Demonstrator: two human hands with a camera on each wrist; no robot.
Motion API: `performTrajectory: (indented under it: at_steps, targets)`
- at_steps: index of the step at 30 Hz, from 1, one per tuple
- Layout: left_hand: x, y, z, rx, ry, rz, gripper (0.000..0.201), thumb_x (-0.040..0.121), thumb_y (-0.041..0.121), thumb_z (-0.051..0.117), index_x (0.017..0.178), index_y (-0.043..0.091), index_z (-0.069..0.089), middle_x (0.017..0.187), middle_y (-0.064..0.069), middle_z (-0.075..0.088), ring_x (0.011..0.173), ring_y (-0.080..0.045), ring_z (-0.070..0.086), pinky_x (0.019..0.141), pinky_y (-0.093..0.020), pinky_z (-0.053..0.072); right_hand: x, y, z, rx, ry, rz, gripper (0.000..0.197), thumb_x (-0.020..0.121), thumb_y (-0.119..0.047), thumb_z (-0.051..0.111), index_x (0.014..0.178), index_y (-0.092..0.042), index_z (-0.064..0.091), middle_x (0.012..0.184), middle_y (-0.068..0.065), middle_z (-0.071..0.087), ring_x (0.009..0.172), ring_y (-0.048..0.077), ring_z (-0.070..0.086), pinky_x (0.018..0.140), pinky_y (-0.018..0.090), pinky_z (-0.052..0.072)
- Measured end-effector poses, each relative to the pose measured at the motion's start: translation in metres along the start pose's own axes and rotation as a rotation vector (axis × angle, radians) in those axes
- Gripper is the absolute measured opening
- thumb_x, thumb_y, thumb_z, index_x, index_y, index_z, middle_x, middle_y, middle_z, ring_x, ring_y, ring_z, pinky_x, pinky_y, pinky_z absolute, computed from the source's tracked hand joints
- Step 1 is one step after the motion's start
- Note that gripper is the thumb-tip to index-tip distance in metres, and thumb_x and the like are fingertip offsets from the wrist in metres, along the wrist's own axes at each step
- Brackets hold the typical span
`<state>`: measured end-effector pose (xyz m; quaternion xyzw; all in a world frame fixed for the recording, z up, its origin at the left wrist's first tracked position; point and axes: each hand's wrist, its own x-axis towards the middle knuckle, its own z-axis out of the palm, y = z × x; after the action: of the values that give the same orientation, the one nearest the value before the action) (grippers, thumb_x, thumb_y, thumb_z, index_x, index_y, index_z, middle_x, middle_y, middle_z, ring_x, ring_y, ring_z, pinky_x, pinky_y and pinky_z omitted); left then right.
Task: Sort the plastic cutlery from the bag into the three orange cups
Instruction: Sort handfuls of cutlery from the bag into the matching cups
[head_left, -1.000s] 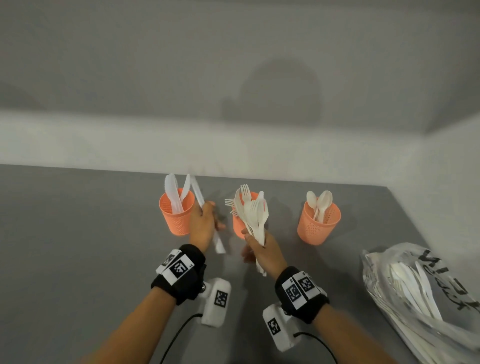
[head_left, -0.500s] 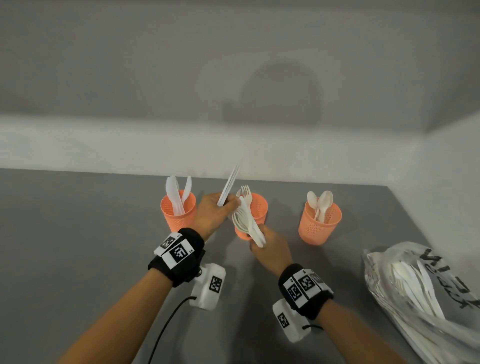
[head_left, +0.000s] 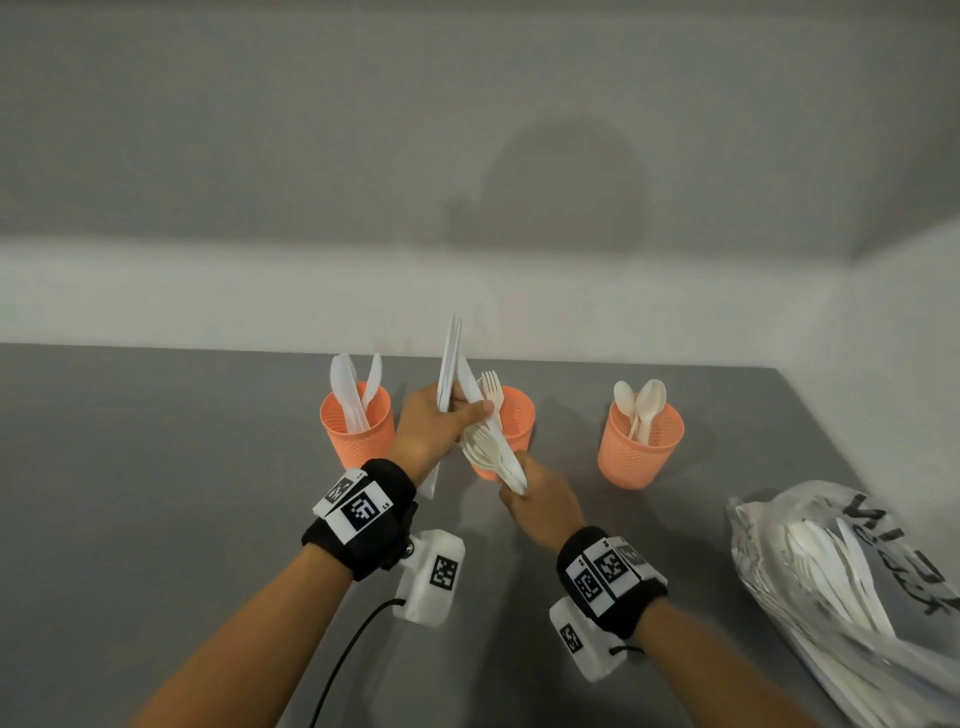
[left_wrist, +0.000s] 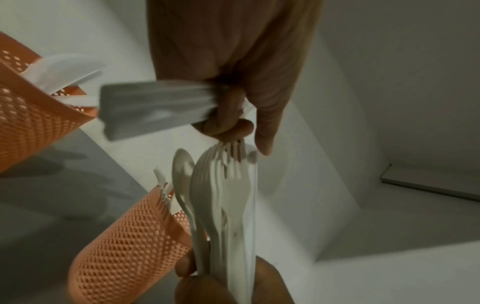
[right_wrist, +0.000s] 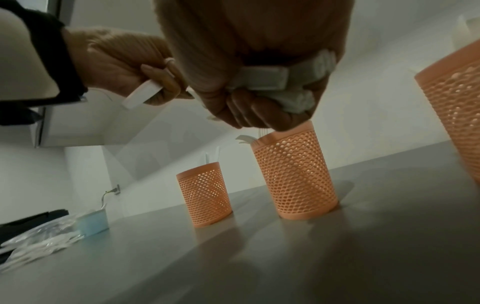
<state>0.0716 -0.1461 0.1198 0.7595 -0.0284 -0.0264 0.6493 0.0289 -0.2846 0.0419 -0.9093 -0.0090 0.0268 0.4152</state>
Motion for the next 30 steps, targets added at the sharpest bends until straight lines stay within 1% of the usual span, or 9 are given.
performTrajectory:
  at_steps: [2,7,9,11,14,19,25,28,30]
  targets:
    - [0.003,-0.003,-0.002,0.016,0.058,-0.004,0.026,0.085,0.012,0.064,0.063,0.013,0.051,0.043,0.008,0.055,0.035,0.001,0.049,0.040,-0.013,0.037,0.001,0.000,0.001,-0.002,-0.023,0.002,0.029,0.084,-0.015,0.053,0.113,-0.011,0.054,0.093,0.013,0.066,0.082,0.030,0.062,0.077,0.043,0.053]
    - [0.024,-0.002,-0.024,-0.079,0.307,0.016,0.029,0.099,0.024,0.039,0.075,0.013,0.051,0.062,0.000,0.058,0.037,0.001,0.047,0.039,-0.014,0.036,0.007,0.003,-0.002,0.049,-0.117,0.022,0.014,0.087,-0.017,0.057,0.101,-0.015,0.059,0.087,0.007,0.062,0.080,0.025,0.058,0.068,0.027,0.045]
    - [0.035,0.000,-0.041,-0.198,0.450,0.003,0.027,0.100,0.022,0.038,0.074,0.015,0.045,0.059,-0.001,0.050,0.039,-0.003,0.045,0.042,-0.019,0.038,0.007,0.003,-0.004,0.128,-0.151,0.046,0.005,0.087,-0.016,0.060,0.089,-0.019,0.056,0.081,0.003,0.060,0.073,0.016,0.056,0.065,0.023,0.043]
    - [0.045,-0.003,-0.059,-0.348,0.520,-0.039,0.023,0.099,0.021,0.038,0.077,0.016,0.042,0.055,0.001,0.044,0.036,-0.006,0.041,0.040,-0.018,0.038,0.002,0.003,-0.007,0.267,-0.177,0.098,0.010,0.087,-0.016,0.062,0.080,-0.019,0.056,0.066,-0.003,0.056,0.053,0.006,0.050,0.053,0.020,0.042]
    - [0.053,-0.018,-0.079,-0.479,0.537,-0.121,0.023,0.097,0.019,0.046,0.075,0.014,0.042,0.053,0.000,0.039,0.030,-0.006,0.040,0.037,-0.017,0.040,-0.005,0.003,-0.011,0.484,-0.211,0.193,0.015,0.089,-0.024,0.060,0.077,-0.020,0.054,0.053,-0.001,0.046,0.036,0.006,0.036,0.037,0.019,0.031]
    - [0.067,-0.024,-0.097,-0.233,0.601,0.031,0.029,0.092,0.031,0.054,0.069,0.015,0.048,0.034,0.009,0.042,0.030,-0.006,0.039,0.036,-0.015,0.036,-0.004,-0.001,-0.016,0.625,-0.297,0.277,0.021,0.093,-0.037,0.051,0.094,-0.016,0.050,0.049,-0.001,0.047,0.034,0.007,0.043,0.038,0.020,0.041]
    - [0.093,-0.023,-0.098,-0.124,0.653,0.062,0.047,0.090,0.048,0.052,0.057,0.016,0.039,0.052,-0.004,0.039,0.036,-0.005,0.038,0.044,-0.015,0.039,0.001,-0.006,-0.020,0.677,-0.285,0.315,0.032,0.090,-0.045,0.050,0.089,-0.013,0.052,0.045,-0.005,0.036,0.033,0.004,0.031,0.036,0.017,0.032]
    - [0.093,-0.047,-0.092,-0.006,0.569,0.004,0.049,0.092,0.044,0.049,0.056,0.012,0.042,0.052,-0.006,0.043,0.034,-0.002,0.041,0.041,-0.011,0.039,0.003,-0.007,-0.024,0.697,-0.260,0.329,0.033,0.092,-0.048,0.043,0.085,-0.018,0.053,0.048,-0.004,0.035,0.034,0.004,0.030,0.036,0.017,0.032]
    - [0.089,-0.065,-0.089,0.064,0.492,-0.016,0.041,0.092,0.039,0.052,0.064,0.009,0.049,0.055,-0.007,0.050,0.040,-0.005,0.050,0.049,-0.017,0.046,0.004,-0.006,-0.025,0.688,-0.262,0.336,0.035,0.092,-0.051,0.038,0.087,-0.020,0.053,0.052,-0.002,0.036,0.035,0.005,0.030,0.037,0.018,0.032]
